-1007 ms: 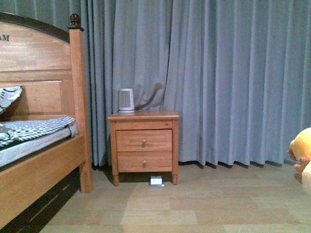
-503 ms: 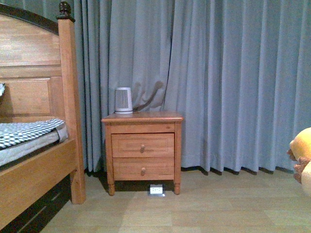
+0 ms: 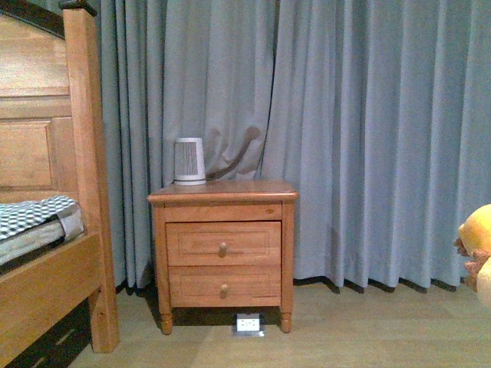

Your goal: Put away toys

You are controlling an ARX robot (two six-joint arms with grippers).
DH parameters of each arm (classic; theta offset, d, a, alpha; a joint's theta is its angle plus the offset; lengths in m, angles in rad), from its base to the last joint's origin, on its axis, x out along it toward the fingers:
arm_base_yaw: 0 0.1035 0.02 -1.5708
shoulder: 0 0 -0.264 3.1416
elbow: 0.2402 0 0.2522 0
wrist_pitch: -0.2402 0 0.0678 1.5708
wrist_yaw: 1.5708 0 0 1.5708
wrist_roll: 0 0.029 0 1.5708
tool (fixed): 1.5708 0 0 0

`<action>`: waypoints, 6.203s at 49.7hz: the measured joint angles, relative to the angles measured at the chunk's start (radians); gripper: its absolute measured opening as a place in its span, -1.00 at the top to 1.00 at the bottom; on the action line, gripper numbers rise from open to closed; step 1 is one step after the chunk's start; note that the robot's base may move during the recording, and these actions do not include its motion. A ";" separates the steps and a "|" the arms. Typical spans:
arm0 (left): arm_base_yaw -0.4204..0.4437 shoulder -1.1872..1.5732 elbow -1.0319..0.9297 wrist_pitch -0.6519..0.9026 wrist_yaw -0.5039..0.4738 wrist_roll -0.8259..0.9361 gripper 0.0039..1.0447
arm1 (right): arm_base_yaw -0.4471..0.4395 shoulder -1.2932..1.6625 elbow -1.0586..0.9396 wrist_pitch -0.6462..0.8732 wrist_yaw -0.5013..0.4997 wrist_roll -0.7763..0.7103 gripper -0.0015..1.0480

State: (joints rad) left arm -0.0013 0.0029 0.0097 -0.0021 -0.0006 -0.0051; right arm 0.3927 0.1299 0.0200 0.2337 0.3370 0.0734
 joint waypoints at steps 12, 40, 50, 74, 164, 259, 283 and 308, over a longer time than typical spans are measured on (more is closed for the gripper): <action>0.000 0.000 0.000 0.000 0.000 0.000 -0.89 | 0.000 0.000 0.000 0.000 0.000 0.000 0.62; 0.000 0.000 0.000 0.000 0.000 0.000 -0.89 | 0.000 0.000 0.000 0.000 0.000 0.000 0.62; 0.000 0.000 0.000 0.000 0.000 0.000 -0.89 | 0.000 0.000 0.000 0.000 -0.001 0.000 0.62; 0.000 0.000 0.000 0.000 0.000 0.000 -0.89 | 0.000 0.000 0.000 0.000 0.000 0.000 0.62; 0.000 0.000 0.000 0.000 0.001 0.000 -0.89 | 0.001 0.000 -0.001 0.000 -0.001 -0.001 0.62; -0.002 -0.001 0.000 0.000 0.001 0.000 -0.89 | 0.000 0.000 -0.001 -0.001 0.000 -0.002 0.62; -0.002 -0.001 0.000 0.000 0.000 0.000 -0.89 | 0.000 0.000 -0.001 -0.001 0.000 -0.002 0.62; -0.001 -0.001 0.000 0.000 0.000 0.000 -0.89 | 0.000 0.000 -0.001 -0.001 0.000 -0.002 0.62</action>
State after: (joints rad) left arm -0.0025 0.0017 0.0097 -0.0021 -0.0006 -0.0048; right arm 0.3927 0.1299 0.0189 0.2325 0.3370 0.0711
